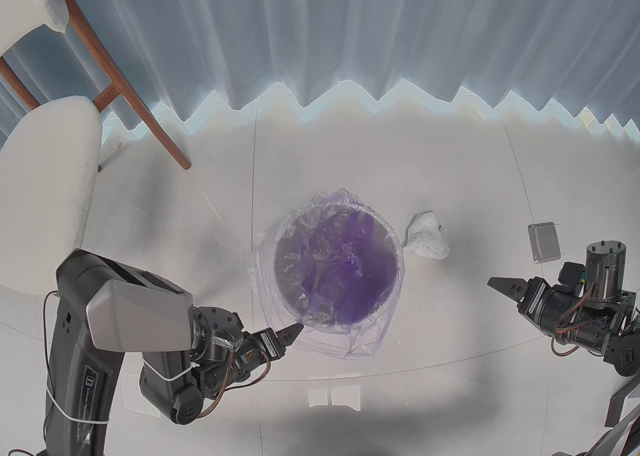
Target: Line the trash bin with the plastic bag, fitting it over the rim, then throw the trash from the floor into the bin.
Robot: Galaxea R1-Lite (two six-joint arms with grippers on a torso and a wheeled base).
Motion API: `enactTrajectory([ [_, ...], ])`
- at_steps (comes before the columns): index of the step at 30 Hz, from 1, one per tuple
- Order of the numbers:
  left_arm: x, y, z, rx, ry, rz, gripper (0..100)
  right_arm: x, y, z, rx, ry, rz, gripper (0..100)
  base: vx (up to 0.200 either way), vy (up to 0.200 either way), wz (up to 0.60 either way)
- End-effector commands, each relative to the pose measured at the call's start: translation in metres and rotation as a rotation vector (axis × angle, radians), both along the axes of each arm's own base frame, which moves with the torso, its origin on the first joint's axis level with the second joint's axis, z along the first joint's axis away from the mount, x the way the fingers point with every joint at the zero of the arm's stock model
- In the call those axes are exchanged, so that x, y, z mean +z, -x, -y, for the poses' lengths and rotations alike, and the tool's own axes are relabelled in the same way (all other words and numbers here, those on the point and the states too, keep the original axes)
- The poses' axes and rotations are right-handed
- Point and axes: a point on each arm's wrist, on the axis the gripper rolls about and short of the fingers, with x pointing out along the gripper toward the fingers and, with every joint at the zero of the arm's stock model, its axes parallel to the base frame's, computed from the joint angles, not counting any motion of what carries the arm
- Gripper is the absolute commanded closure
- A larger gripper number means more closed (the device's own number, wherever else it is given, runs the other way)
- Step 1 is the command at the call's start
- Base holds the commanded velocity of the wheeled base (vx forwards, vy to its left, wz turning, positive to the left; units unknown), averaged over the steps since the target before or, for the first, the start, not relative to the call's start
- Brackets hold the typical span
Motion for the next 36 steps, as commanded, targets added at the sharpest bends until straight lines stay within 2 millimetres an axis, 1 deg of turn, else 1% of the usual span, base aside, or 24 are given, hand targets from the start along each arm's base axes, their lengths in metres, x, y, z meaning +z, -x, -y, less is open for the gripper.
enactTrajectory([
  [1,-0.011,-0.007,0.003,0.003,-0.021,-0.019,0,0.000,0.000,0.000,-0.004,0.002,0.000,0,0.000,0.000,0.00],
  [2,-0.014,-0.009,0.005,0.002,-0.039,-0.027,100,-0.001,0.000,0.000,-0.010,0.006,-0.001,0,0.000,0.000,0.00],
  [5,-0.014,-0.010,0.005,0.004,-0.040,-0.021,100,-0.001,0.000,0.000,-0.010,0.006,-0.001,0,0.000,0.000,0.00],
  [6,-0.014,-0.015,0.007,0.008,-0.036,-0.007,100,-0.003,0.003,0.001,-0.008,0.008,-0.013,0,0.000,0.000,0.00],
  [11,-0.013,-0.023,0.010,0.012,-0.026,0.015,100,-0.005,0.004,0.001,-0.007,0.011,-0.019,0,0.000,0.000,0.00],
  [13,-0.016,-0.023,0.010,0.023,-0.056,0.000,100,-0.005,0.004,0.001,-0.007,0.011,-0.020,0,0.000,0.000,0.00],
  [15,-0.023,-0.025,0.010,0.044,-0.132,-0.018,100,-0.004,0.004,0.001,-0.007,0.010,-0.017,0,0.000,0.000,0.00],
  [18,-0.030,-0.030,0.011,0.078,-0.188,-0.018,100,-0.005,0.004,0.001,-0.007,0.012,-0.022,0,0.000,0.000,0.00],
  [24,-0.031,-0.041,0.016,0.079,-0.227,-0.044,100,-0.008,0.008,0.002,-0.008,0.016,-0.035,0,0.000,0.000,0.00],
  [26,-0.031,-0.048,0.018,0.113,-0.280,-0.070,100,-0.009,0.010,0.002,-0.007,0.017,-0.041,0,0.000,0.000,0.00],
  [27,-0.031,-0.048,0.018,0.113,-0.280,-0.070,100,-0.009,0.010,0.002,-0.007,0.017,-0.041,0,0.000,0.000,0.00],
  [29,-0.030,-0.055,0.022,0.128,-0.287,-0.065,100,-0.008,0.009,0.002,-0.008,0.013,-0.023,0,0.000,0.000,0.00],
  [31,-0.030,-0.058,0.023,0.127,-0.289,-0.066,100,-0.009,0.010,0.002,-0.008,0.012,-0.020,0,0.000,0.000,0.00],
  [36,-0.031,-0.057,0.023,0.117,-0.315,-0.083,100,-0.009,0.011,0.002,-0.008,0.012,-0.022,0,0.000,0.000,0.00],
])
